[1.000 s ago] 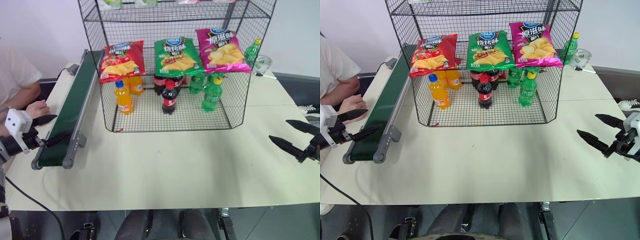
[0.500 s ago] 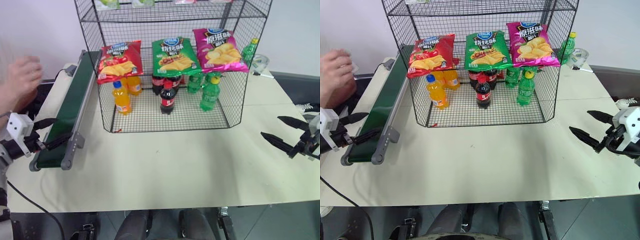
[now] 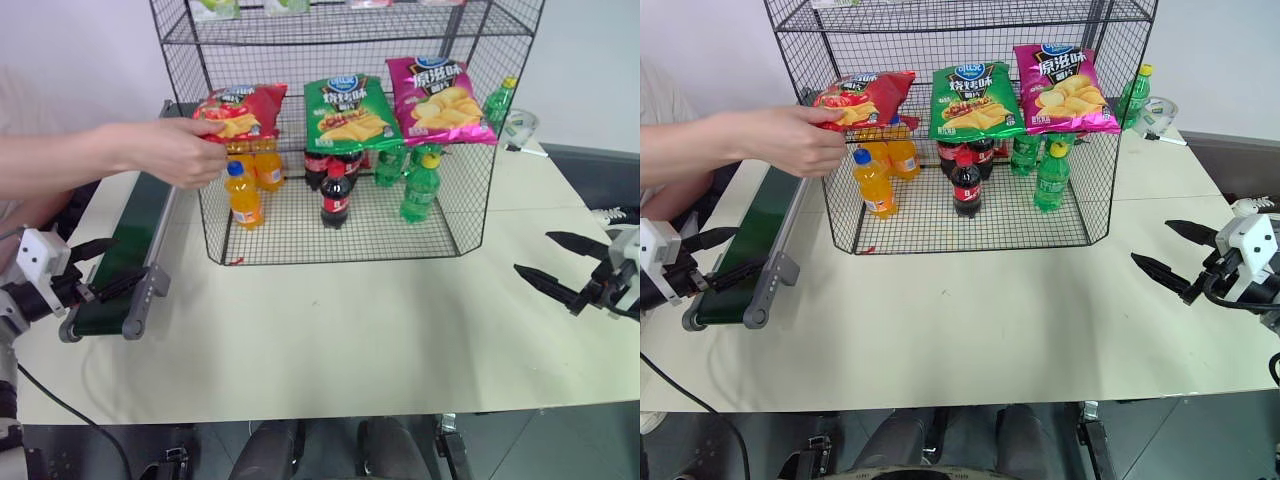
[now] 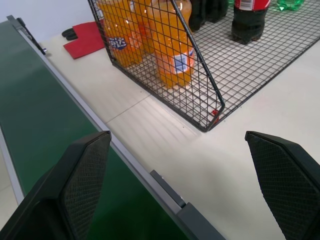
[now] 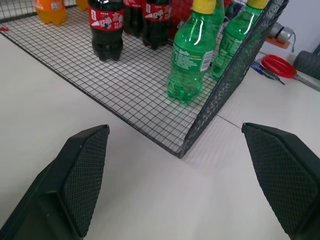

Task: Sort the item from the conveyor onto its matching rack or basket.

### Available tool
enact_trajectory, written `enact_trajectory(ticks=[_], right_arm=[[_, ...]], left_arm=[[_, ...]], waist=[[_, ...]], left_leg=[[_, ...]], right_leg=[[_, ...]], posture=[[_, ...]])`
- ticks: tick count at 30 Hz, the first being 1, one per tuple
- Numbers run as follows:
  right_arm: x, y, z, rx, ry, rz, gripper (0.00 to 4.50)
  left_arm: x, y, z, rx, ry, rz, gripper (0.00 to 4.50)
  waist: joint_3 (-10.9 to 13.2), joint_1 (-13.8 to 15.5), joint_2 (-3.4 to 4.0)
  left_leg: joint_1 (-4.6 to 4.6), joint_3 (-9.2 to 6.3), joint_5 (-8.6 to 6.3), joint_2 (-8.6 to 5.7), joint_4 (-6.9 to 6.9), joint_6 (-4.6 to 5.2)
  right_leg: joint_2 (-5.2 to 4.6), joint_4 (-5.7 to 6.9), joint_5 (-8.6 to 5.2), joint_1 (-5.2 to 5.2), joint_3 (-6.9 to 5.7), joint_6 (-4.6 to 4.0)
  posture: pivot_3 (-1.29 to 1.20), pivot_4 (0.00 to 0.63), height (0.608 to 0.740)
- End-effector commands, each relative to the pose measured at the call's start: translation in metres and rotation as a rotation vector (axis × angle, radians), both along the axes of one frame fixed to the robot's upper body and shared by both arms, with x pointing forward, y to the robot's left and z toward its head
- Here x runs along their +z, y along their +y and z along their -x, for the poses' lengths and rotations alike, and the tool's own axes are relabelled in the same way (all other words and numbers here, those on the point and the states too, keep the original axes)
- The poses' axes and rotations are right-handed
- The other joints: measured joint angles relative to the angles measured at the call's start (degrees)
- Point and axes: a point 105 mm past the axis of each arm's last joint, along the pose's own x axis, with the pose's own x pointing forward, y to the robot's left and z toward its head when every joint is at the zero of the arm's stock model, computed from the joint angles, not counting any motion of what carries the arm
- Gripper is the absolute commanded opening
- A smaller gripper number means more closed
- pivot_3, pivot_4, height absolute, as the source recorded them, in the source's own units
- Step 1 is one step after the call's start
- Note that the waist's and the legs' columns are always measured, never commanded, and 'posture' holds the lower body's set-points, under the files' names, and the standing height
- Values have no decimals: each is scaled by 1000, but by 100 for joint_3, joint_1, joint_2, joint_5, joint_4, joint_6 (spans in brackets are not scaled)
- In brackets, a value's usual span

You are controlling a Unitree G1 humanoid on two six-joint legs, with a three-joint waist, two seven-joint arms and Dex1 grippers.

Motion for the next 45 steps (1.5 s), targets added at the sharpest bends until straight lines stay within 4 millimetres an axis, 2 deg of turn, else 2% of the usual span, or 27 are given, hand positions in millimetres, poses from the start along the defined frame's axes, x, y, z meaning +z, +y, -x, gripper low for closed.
enact_trajectory(ticks=[1, 7, 11, 13, 15, 19, 21, 25, 28, 30, 34, 38, 41, 42, 45], right_arm=[[8, 18, -1, 60, -49, -21, 4421], [3, 56, -7, 143, -50, -102, 4421], [2, 101, -10, 248, -63, -170, 4421], [2, 112, -11, 269, -67, -184, 4421], [4, 133, -14, 323, -82, -204, 4421], [5, 155, -16, 393, -89, -208, 4421], [4, 160, -18, 413, -86, -196, 4421], [5, 160, -22, 430, -86, -187, 4421], [5, 162, -24, 444, -86, -181, 4421], [4, 163, -25, 453, -85, -175, 4421], [3, 165, -26, 460, -86, -171, 4421], [0, 164, -23, 462, -77, -166, 4421], [1, 164, -23, 458, -81, -168, 4421], [1, 163, -23, 456, -81, -170, 4421], [-1, 163, -21, 453, -80, -172, 4421]], left_arm=[[15, -1, 0, 17, -71, 27, 4500], [18, -19, 6, 31, -77, 121, 4500], [17, -23, 15, 104, -92, 195, 4500], [16, -25, 18, 131, -95, 223, 4500], [19, -14, 23, 286, -135, 395, 4500], [4, -15, 49, 411, -112, 658, 4500], [-5, -11, 64, 489, -97, 779, 4500], [-25, -3, 92, 616, -56, 911, 4500], [-29, 3, 104, 667, -50, 1017, 4500], [-32, 0, 109, 663, -9, 1087, 4500], [-35, -2, 116, 640, 33, 1090, 4500], [-23, -4, 112, 582, 22, 1161, 4500], [-24, -5, 103, 595, 13, 1012, 4500], [-25, -6, 101, 605, -5, 878, 4500], [-22, 7, 98, 649, -55, 933, 4500]], waist=[[0, -1, 0], [0, -21, 0], [0, -13, 0], [0, 1, 0], [-1, 10, 0], [-2, -4, -9], [-2, 10, -13], [-2, 28, -22], [-4, 49, -25], [-6, 77, -30], [-6, 120, -31], [-6, 152, -31], [-6, 147, -31], [-6, 145, -31], [-6, 144, -31]], left_leg=[[0, 0, 0, 0, 0, 0], [4, 0, 2, 1, 0, -2], [5, 0, 2, 2, 1, -3], [5, 0, 2, 3, 1, -3], [5, 0, 2, 2, 3, -3], [6, 0, 2, 0, 7, -3], [6, 1, 1, 0, 8, -2], [6, -2, 2, 2, 8, -3], [9, -1, 1, 2, 16, -2], [10, -2, 1, 2, 19, -2], [11, 0, 1, 2, 20, -2], [11, 0, 1, 2, 18, -2], [11, 0, 0, 2, 18, -2], [11, 1, 0, 2, 19, -2], [10, 10, 0, 2, 17, -2]], right_leg=[[0, 0, 0, 0, 0, 0], [0, 5, 0, 1, 4, 0], [2, 5, 0, 2, 6, 0], [2, 6, 0, 1, 6, 0], [2, 4, 0, 3, 6, -1], [0, 2, 1, 6, 7, 0], [1, 0, 0, 7, 8, 1], [5, 3, 0, 7, 5, -1], [3, -2, -3, 14, 6, -7], [4, -2, -12, 12, 6, -23], [4, -6, -13, 10, 7, -24], [3, -8, -14, 10, 7, -26], [3, -8, -14, 6, 7, -28], [3, -8, -14, 6, 7, -28], [2, -10, -14, 13, 12, -29]], posture=[[0, 150, 740], [0, 150, 740], [0, 150, 740], [0, 150, 740], [0, 150, 740], [0, 150, 740], [0, 150, 740], [0, 150, 740], [0, 150, 740], [0, 150, 740], [0, 150, 740], [0, 150, 740], [0, 150, 740], [0, 150, 740], [0, 150, 740]])
